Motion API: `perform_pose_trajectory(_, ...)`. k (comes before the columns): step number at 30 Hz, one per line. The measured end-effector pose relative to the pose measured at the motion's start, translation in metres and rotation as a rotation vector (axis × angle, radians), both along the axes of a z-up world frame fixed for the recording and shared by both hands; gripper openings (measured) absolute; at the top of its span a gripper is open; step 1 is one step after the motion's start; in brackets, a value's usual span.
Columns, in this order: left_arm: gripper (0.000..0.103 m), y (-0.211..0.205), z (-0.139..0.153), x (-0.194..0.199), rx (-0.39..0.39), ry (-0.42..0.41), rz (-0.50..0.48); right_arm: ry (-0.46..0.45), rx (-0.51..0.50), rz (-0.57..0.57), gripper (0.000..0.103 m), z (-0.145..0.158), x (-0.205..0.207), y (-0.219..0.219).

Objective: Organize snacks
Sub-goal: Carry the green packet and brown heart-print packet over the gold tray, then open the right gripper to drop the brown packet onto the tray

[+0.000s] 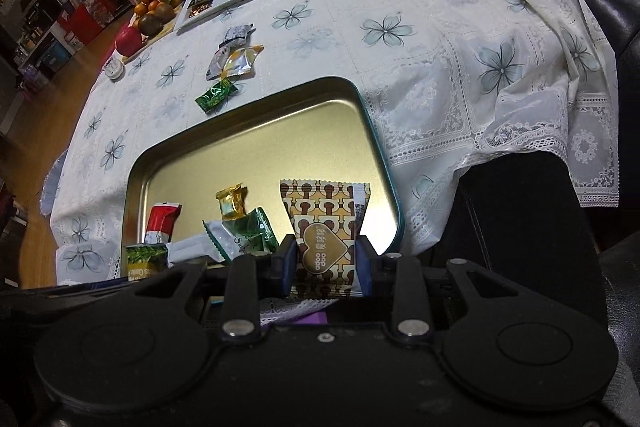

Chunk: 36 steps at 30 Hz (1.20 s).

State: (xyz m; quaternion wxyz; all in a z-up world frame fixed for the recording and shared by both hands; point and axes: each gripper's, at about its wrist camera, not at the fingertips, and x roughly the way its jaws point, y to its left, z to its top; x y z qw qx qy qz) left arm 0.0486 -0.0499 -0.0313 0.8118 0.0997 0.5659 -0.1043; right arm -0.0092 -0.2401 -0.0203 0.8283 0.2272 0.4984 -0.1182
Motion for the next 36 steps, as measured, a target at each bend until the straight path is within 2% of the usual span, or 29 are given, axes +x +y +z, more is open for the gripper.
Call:
perform_pose_trajectory(14, 0.034, 0.011, -0.005, 0.006, -0.002, 0.01, 0.063, -0.016, -0.06, 0.051, 0.032, 0.013, 0.016, 0.013)
perform_pose_trajectory(28, 0.034, 0.017, -0.011, 0.022, -0.019, 0.045, 0.088, 0.006, -0.066, 0.095, 0.032, 0.009, 0.032, 0.019)
perform_pose_trajectory(36, 0.034, 0.015, -0.014, 0.025, -0.003, 0.043, 0.088, 0.007, -0.071, 0.093, 0.032, 0.008, 0.034, 0.021)
